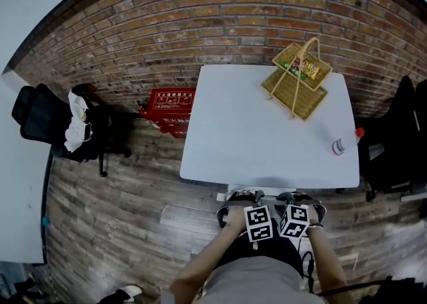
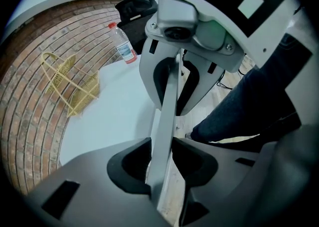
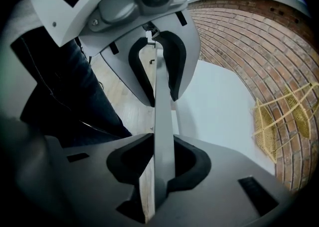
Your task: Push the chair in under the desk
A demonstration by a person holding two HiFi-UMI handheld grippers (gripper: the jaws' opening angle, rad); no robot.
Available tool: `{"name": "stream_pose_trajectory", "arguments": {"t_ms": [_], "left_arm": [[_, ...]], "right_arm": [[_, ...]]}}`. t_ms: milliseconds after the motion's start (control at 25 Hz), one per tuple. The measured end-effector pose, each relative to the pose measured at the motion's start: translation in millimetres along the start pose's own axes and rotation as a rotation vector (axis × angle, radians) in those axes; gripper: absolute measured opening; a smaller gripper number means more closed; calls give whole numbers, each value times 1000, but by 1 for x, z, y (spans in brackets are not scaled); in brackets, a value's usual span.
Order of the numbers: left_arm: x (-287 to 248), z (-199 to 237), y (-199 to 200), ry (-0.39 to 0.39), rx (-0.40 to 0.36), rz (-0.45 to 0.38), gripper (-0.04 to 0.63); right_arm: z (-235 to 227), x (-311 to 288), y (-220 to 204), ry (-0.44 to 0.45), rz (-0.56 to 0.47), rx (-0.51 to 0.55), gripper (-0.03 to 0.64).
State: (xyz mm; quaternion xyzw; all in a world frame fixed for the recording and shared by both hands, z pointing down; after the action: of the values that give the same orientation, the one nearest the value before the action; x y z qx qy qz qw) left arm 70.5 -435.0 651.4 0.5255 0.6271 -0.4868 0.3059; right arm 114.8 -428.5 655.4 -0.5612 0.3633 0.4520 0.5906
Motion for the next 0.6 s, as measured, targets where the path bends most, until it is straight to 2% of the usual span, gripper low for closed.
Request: {"name": "stream_pose_trajectory", "arguments": {"t_ms": [600], "left_arm": [[-7, 16, 4, -25, 30, 22, 141]], "right_arm": [[-19, 0, -1, 40, 2, 21, 95]]}}
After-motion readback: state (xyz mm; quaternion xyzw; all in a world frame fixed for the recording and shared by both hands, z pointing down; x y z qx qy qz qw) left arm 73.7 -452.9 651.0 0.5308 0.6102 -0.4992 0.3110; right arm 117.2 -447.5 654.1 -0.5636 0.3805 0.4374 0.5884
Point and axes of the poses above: the fingertips, and each gripper's own axes: x backward along the fingers, z to its left, y out of its top, the point moved 3 cm from there along x, backward along the fingers, and after that the axes turned 5 degrees about y, right-handed, at the moved point
